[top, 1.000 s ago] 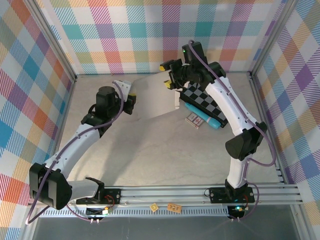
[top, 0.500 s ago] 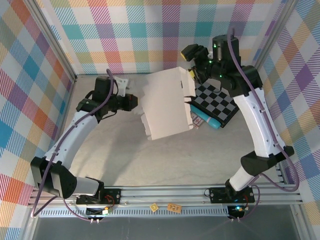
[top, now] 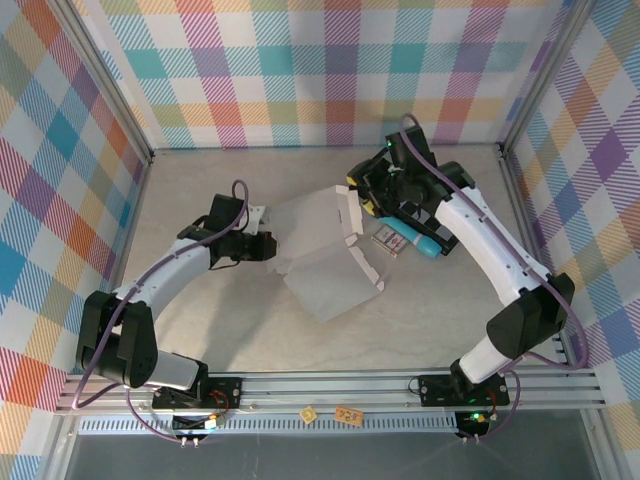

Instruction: Fold the paper box

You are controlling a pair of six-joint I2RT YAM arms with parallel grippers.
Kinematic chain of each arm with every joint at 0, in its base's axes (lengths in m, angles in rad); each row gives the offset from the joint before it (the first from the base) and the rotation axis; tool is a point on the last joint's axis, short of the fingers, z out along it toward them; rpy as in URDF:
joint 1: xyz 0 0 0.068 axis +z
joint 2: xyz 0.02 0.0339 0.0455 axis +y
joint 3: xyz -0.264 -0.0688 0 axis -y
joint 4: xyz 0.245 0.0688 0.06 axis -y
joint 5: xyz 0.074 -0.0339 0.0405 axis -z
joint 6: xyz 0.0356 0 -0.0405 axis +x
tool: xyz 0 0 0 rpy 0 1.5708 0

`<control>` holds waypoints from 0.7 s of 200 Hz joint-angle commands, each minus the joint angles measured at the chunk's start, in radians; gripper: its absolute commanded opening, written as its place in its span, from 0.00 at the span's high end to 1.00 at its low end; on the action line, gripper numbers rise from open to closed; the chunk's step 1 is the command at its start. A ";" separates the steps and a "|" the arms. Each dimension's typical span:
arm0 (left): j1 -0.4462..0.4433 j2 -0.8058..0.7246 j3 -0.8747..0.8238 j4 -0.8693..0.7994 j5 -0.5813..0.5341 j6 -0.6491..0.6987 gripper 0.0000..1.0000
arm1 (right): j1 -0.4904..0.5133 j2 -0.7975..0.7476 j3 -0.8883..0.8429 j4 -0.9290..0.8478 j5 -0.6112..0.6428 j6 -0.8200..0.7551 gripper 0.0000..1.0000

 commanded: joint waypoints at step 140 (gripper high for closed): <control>-0.004 -0.099 -0.069 0.126 0.008 0.080 1.00 | 0.131 0.329 0.175 0.211 0.088 0.318 0.40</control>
